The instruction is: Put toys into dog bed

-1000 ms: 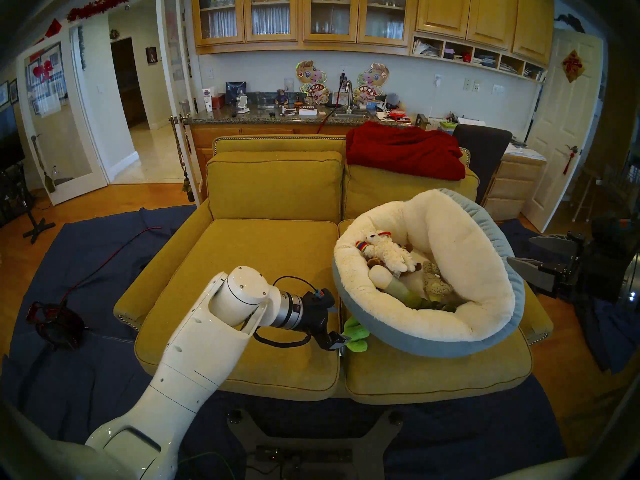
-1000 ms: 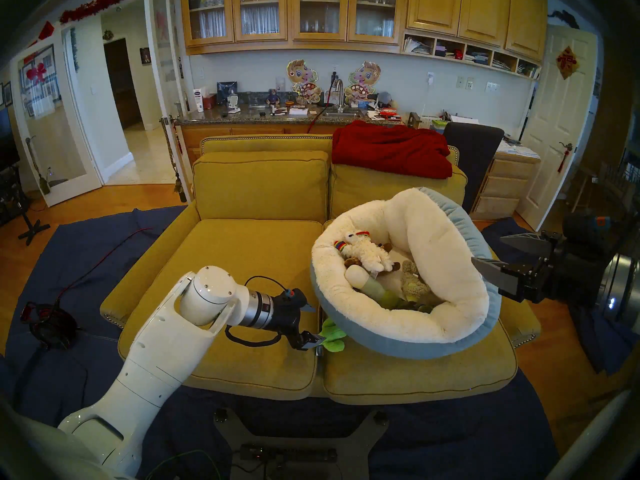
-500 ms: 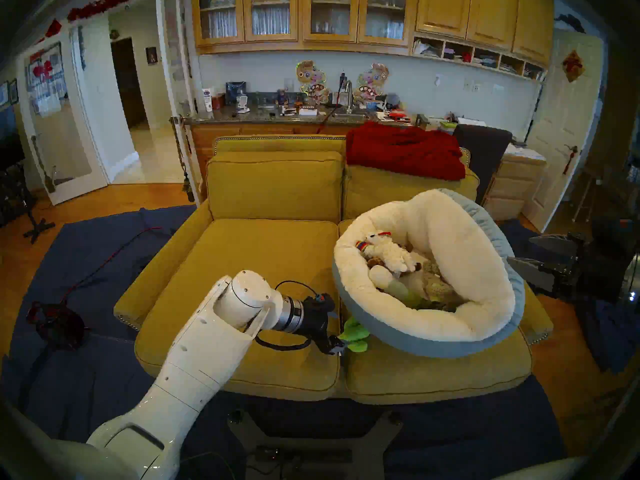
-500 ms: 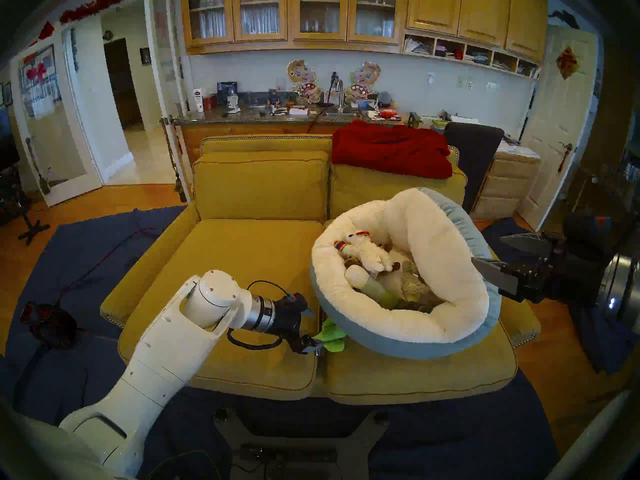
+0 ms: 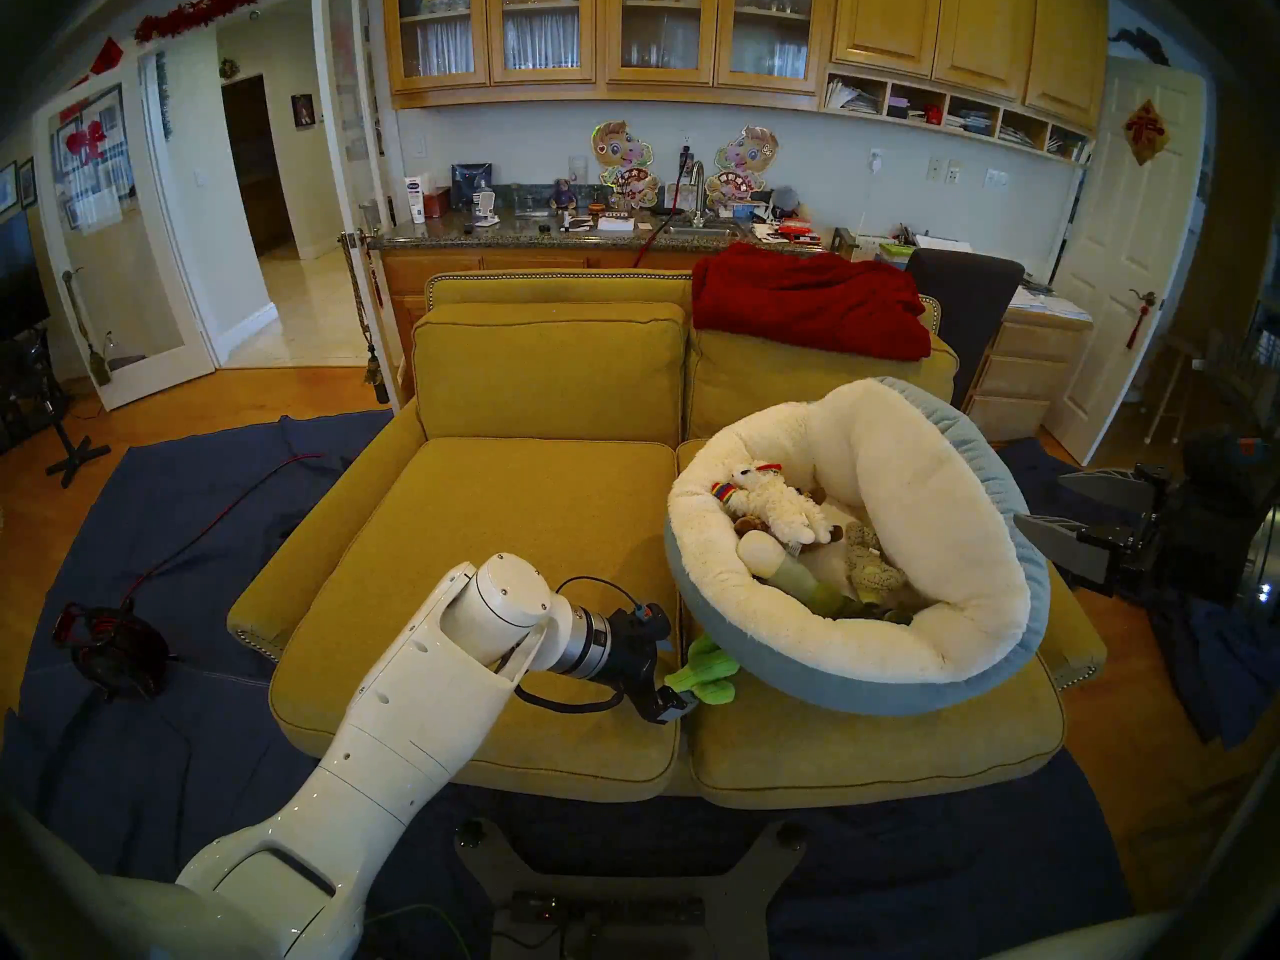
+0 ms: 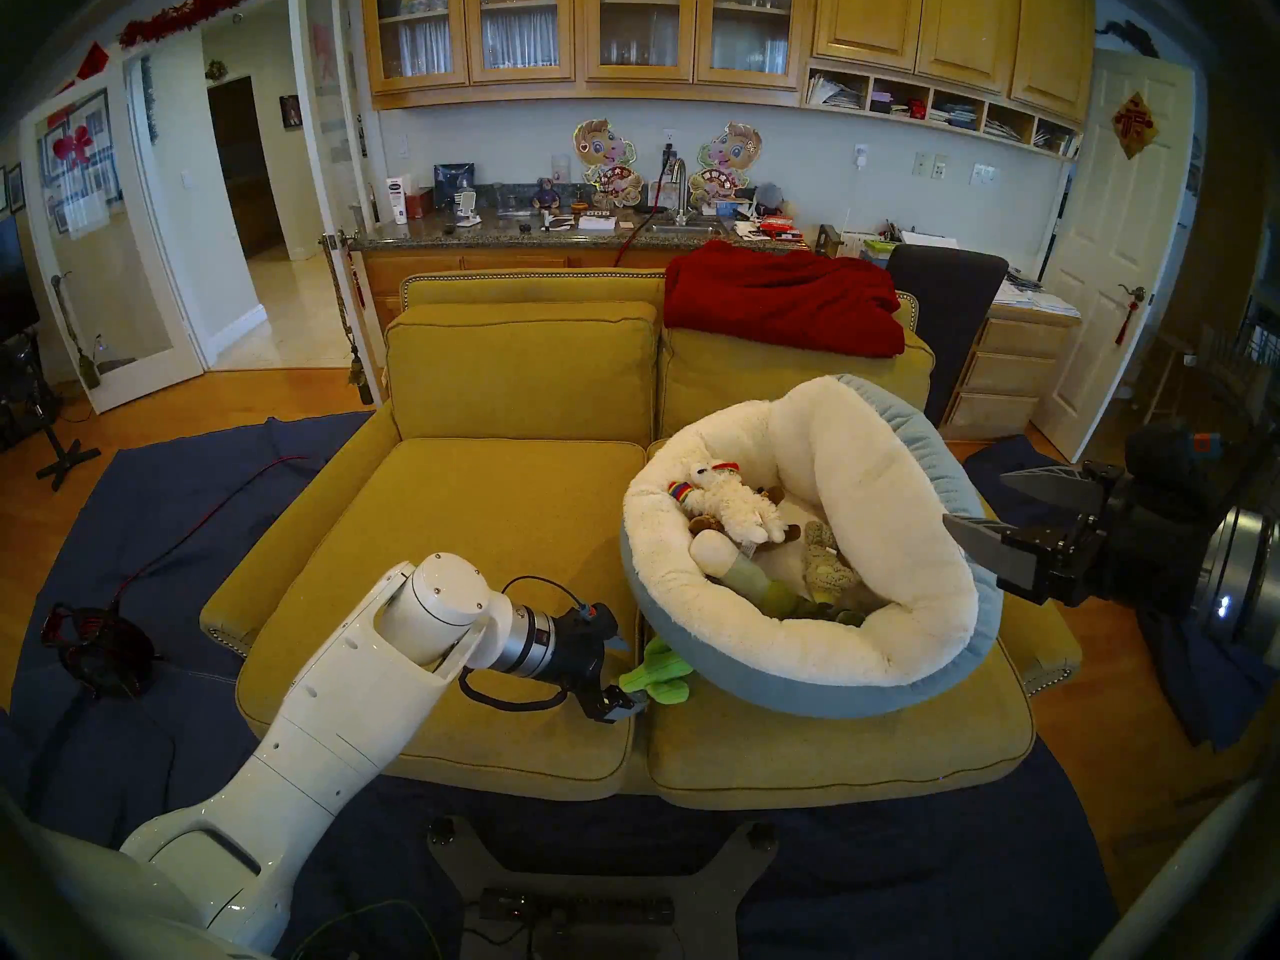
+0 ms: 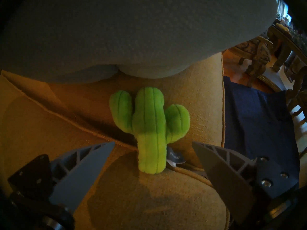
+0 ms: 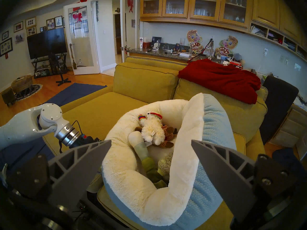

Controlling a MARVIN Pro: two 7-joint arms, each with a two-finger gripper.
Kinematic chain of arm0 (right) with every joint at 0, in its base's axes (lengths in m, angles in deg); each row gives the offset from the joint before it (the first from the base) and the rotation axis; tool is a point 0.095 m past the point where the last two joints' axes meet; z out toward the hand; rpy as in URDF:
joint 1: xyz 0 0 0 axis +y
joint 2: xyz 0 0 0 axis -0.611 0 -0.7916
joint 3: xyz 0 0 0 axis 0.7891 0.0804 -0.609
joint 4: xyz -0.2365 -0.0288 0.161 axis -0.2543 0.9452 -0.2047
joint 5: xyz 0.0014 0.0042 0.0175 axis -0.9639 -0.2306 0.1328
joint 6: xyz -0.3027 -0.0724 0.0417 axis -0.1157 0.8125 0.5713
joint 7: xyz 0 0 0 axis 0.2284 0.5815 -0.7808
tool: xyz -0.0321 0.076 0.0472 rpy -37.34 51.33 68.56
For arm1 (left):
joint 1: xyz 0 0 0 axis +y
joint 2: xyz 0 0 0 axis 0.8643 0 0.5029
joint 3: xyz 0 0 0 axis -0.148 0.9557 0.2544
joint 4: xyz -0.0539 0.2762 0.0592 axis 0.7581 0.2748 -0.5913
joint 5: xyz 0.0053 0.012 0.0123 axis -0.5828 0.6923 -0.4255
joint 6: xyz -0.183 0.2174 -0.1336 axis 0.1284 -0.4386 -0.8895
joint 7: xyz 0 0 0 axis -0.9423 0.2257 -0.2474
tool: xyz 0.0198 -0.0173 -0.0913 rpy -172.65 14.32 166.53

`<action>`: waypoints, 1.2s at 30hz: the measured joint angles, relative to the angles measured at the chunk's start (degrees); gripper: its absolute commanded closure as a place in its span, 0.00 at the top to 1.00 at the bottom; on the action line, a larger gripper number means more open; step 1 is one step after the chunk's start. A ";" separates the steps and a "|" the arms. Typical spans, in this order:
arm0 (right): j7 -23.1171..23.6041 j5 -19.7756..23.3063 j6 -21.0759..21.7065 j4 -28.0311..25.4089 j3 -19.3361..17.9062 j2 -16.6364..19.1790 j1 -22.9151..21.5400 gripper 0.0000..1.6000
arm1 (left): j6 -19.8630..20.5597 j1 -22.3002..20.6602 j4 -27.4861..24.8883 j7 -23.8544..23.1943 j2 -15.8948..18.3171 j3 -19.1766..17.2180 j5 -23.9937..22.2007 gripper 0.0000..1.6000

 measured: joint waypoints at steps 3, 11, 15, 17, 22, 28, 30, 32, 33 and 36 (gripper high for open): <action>0.00 0.00 0.00 0.00 0.00 0.00 0.00 1.00 | -0.15 -0.01 0.29 -0.04 0.00 0.39 0.10 1.00; 0.00 0.00 0.00 0.00 0.00 0.00 0.00 1.00 | -0.84 -0.24 1.95 0.70 -0.13 1.17 0.70 1.00; 0.00 0.00 0.00 0.00 0.00 0.00 0.00 1.00 | -1.34 -0.56 3.21 1.51 -0.32 1.26 1.11 0.96; 0.00 0.00 0.00 0.00 0.00 0.00 0.00 1.00 | -1.54 -0.71 3.67 1.73 -0.46 1.28 1.21 0.78; 0.00 0.00 0.00 0.00 0.00 0.00 0.00 1.00 | -1.97 -1.16 4.51 2.48 -0.72 1.21 1.49 0.00; 0.00 0.00 0.00 0.00 0.00 0.01 0.00 1.00 | -2.11 -1.04 4.14 3.07 -0.79 0.69 1.38 0.00; 0.00 0.00 0.00 0.00 0.00 0.01 0.00 1.00 | -2.02 -0.81 3.24 3.07 -0.67 0.28 1.24 0.00; 0.00 0.00 0.00 0.00 0.00 0.01 0.00 1.00 | -1.89 -0.58 1.69 2.73 -0.29 -0.36 0.90 0.00; 0.00 0.00 0.00 0.00 0.00 0.01 0.00 1.00 | -1.87 -0.53 1.00 2.43 -0.05 -0.70 0.70 0.00; -0.01 0.00 0.00 0.00 0.03 0.01 0.00 1.00 | -1.86 -0.53 -0.95 1.51 0.75 -2.07 0.04 0.00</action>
